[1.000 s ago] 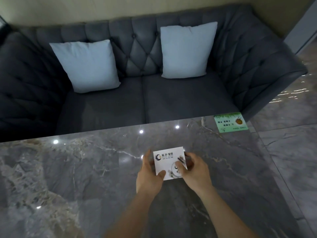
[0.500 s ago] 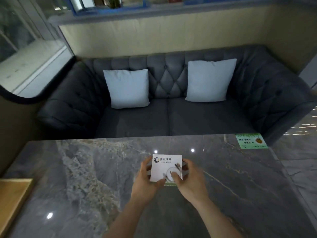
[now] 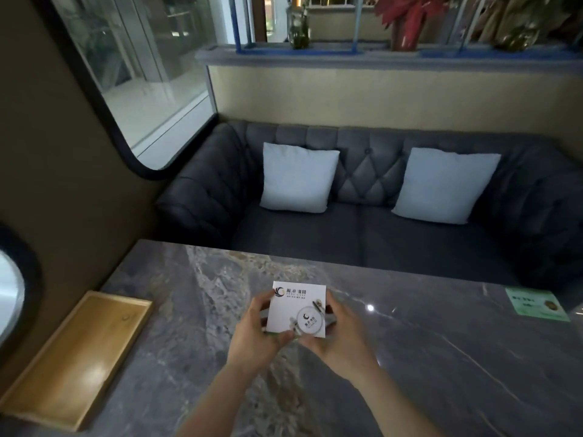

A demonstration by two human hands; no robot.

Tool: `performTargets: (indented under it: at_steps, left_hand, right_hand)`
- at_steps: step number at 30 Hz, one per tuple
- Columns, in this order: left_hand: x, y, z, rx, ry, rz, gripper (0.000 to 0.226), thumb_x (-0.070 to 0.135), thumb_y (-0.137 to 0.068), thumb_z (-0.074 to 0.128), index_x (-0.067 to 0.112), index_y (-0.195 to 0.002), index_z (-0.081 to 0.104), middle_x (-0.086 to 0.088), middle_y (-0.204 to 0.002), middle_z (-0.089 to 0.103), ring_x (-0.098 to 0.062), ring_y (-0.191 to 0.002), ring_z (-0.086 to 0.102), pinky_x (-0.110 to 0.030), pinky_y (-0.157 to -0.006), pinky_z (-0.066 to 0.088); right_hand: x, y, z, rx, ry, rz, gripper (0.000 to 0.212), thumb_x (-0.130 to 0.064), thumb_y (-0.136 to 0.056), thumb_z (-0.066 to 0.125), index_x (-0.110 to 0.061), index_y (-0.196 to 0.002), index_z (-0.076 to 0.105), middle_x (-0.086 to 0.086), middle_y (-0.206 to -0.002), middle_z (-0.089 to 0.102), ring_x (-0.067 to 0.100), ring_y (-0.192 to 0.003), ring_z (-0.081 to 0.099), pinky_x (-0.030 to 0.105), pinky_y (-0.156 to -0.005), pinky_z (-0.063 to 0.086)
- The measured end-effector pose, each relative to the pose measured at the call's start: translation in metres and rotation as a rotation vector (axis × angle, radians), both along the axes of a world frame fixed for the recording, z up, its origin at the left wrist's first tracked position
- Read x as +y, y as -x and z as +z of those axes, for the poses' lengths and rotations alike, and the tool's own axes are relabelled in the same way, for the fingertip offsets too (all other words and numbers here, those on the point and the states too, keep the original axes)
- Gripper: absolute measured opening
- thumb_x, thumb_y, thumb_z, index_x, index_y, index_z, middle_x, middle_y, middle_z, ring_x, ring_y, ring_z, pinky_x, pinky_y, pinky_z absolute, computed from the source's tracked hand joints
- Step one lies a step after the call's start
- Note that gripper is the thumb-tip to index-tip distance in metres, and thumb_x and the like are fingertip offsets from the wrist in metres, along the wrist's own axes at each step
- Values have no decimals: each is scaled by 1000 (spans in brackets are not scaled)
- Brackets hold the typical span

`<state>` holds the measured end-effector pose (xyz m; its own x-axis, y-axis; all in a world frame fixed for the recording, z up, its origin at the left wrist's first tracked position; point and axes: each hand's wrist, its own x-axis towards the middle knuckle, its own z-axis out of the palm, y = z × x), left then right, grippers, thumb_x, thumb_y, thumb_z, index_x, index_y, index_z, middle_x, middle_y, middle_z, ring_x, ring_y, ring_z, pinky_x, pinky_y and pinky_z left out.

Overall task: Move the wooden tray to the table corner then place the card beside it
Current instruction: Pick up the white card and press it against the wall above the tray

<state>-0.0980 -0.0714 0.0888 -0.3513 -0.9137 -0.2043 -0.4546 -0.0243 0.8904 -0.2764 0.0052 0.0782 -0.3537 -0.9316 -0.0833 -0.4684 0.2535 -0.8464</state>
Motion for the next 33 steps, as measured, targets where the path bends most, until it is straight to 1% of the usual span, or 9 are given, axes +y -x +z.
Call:
performTargets:
  at_steps: [7, 12, 15, 18, 21, 27, 29, 31, 33]
  left_hand:
    - [-67, -126, -10, 3, -10, -1, 85, 39, -58, 87, 53, -128, 42, 21, -116, 64, -2, -96, 66, -41, -84, 58]
    - [-127, -223, -14, -72, 58, 7, 85, 42, -58, 87, 43, -131, 42, 25, -108, 64, -1, -96, 65, -28, -76, 55]
    - [-160, -270, -14, -155, 89, -17, 82, 39, -63, 86, 39, -131, 41, 25, -105, 61, -6, -94, 67, -27, -69, 50]
    - [-192, -305, -19, -186, 116, -27, 83, 42, -62, 83, 46, -130, 37, 18, -116, 63, -10, -95, 66, -40, -76, 56]
    - [-223, -326, -26, -206, 116, -29, 82, 46, -64, 83, 47, -131, 35, 17, -118, 61, -9, -98, 64, -38, -77, 56]
    - [-284, -345, -48, -252, 109, -13, 82, 39, -72, 83, 44, -135, 31, 15, -125, 60, -10, -106, 63, -37, -81, 58]
    - [-357, -341, -100, -259, 62, -7, 80, 38, -74, 82, 44, -136, 30, 12, -126, 60, -13, -105, 63, -34, -80, 57]
    - [-363, -342, -97, -288, 63, 9, 78, 34, -77, 81, 41, -138, 32, 10, -127, 60, -14, -106, 61, -31, -79, 52]
    - [-369, -343, -112, -286, 26, 10, 77, 28, -81, 78, 41, -140, 31, 11, -127, 57, -12, -107, 58, -28, -79, 49]
  right_hand:
    - [-70, -126, -3, 39, -46, -4, 66, -33, -67, 93, -51, -118, 55, -34, -109, 63, 3, -93, 70, 34, -74, 64]
    - [-138, -222, -7, 42, -88, 31, 62, -27, -67, 94, -42, -116, 58, -20, -100, 75, -1, -85, 72, 27, -71, 62]
    - [-171, -271, -11, 55, -96, 32, 66, -32, -67, 91, -47, -120, 54, -21, -104, 74, 0, -89, 72, 36, -76, 62]
    - [-202, -309, -18, 50, -108, 18, 74, -42, -65, 90, -48, -127, 50, -23, -110, 71, 1, -94, 72, 38, -80, 62]
    - [-232, -334, -25, 110, -118, -5, 89, -46, -68, 88, -45, -142, 39, -23, -128, 63, 3, -108, 67, 39, -91, 59]
    - [-292, -354, -44, 261, -153, 41, 69, -37, -80, 80, -50, -134, 39, -17, -128, 58, 8, -107, 65, 37, -85, 61]
    - [-364, -354, -94, 229, -215, 36, 65, -27, -86, 76, -49, -139, 45, -14, -122, 63, 6, -95, 69, 32, -81, 62]
    - [-371, -358, -84, 264, -252, 49, 64, -18, -92, 71, -40, -147, 46, -15, -119, 60, 4, -90, 69, 24, -80, 61]
    - [-378, -361, -97, 269, -278, 93, 65, -15, -95, 67, -36, -151, 42, -13, -132, 57, 4, -97, 66, 14, -86, 55]
